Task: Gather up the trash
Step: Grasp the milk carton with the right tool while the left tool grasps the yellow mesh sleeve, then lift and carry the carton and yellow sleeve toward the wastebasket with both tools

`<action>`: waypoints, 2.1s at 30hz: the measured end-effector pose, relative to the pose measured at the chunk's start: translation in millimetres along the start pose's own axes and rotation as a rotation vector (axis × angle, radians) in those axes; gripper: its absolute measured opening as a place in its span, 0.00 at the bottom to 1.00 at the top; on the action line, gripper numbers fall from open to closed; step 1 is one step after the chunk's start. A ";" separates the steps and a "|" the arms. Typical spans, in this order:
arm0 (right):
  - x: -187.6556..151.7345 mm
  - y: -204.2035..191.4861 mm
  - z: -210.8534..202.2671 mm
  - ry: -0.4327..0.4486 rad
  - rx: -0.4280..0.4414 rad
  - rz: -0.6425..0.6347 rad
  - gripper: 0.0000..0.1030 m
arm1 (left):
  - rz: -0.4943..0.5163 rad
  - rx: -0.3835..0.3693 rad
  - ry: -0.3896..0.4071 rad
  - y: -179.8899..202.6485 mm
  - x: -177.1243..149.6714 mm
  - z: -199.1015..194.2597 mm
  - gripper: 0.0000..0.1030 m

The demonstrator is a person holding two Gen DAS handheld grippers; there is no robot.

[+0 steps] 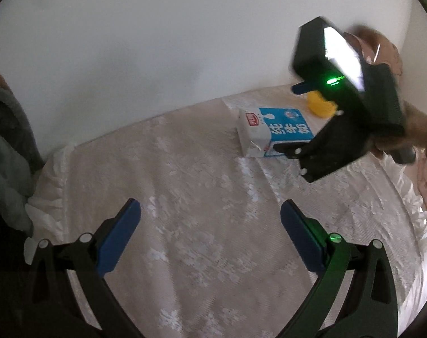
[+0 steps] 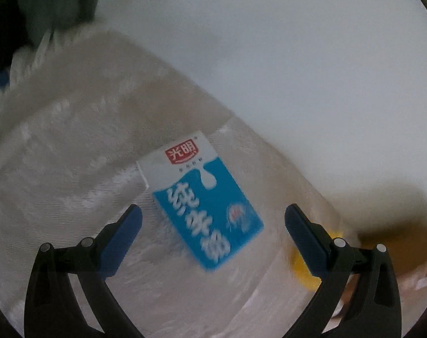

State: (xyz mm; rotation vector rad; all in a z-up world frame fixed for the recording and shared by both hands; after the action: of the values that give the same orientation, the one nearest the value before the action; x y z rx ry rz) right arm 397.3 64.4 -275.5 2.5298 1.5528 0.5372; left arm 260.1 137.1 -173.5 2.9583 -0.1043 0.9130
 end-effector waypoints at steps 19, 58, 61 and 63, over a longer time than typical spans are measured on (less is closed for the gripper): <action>-110.5 57.1 -29.9 0.143 0.196 0.658 0.77 | 0.071 -0.046 0.022 45.6 53.8 31.8 0.92; -308.1 7.9 -132.2 0.084 -0.152 1.312 0.85 | 0.214 -0.078 0.048 188.7 125.2 85.2 0.18; -312.0 9.9 -126.1 0.052 -0.134 1.339 0.75 | 0.214 -0.088 0.061 181.0 114.8 55.7 0.18; -315.7 6.2 -128.0 0.042 -0.091 1.369 0.47 | 0.206 -0.089 0.072 175.7 105.5 34.1 0.18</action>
State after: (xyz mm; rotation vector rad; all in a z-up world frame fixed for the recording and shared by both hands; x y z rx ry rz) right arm 227.2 -227.0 -228.4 3.1124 -0.4437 0.6925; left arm 352.6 -45.5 -138.3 2.8678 -0.4418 1.0066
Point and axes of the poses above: each gripper's, at about its wrist camera, not at the fingertips, and z roughly the way its jaws point, y to its right, x to its top, the point moved 6 cm from there along z, roughly the way its jaws point, and after that the axes turned 1 degree about -y, right-handed, at the moved point
